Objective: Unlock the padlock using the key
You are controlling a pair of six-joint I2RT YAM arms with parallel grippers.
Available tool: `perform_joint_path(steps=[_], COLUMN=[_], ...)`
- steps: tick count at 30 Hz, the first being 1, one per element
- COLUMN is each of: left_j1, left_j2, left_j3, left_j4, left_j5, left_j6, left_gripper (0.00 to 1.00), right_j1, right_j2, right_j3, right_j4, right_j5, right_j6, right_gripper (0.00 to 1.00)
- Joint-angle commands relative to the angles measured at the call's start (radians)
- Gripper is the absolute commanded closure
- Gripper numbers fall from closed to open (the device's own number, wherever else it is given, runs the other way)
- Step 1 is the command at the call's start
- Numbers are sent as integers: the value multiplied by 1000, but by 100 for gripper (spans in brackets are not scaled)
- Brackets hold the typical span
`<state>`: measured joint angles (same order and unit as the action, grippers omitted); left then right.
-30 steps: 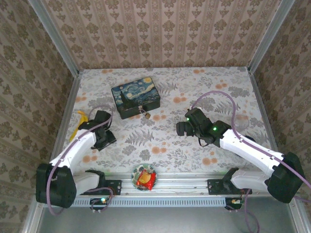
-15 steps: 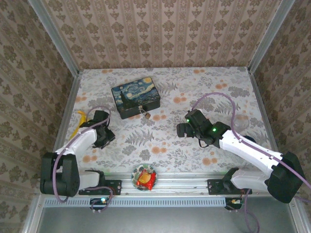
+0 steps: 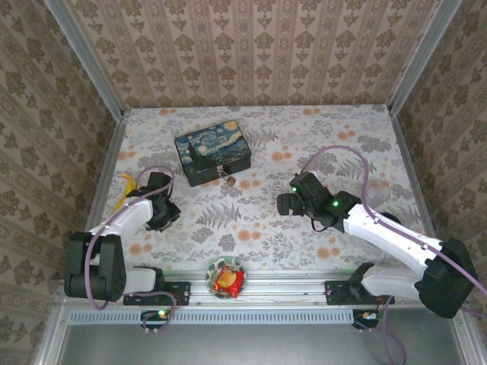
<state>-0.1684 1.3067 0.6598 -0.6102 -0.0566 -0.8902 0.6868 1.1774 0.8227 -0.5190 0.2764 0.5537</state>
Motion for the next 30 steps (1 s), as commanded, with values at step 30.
perform_joint_path(steps=[30], left_j1=[-27], left_j2=[-7], left_j3=[21], left_j4=[21], left_j5=[41], left_j6=[91], left_gripper=[100], right_j1=[-7], right_j2=[-6], right_j3=[4], right_j4=[-8], right_j5=[26], right_j6=[20], right_gripper=[0])
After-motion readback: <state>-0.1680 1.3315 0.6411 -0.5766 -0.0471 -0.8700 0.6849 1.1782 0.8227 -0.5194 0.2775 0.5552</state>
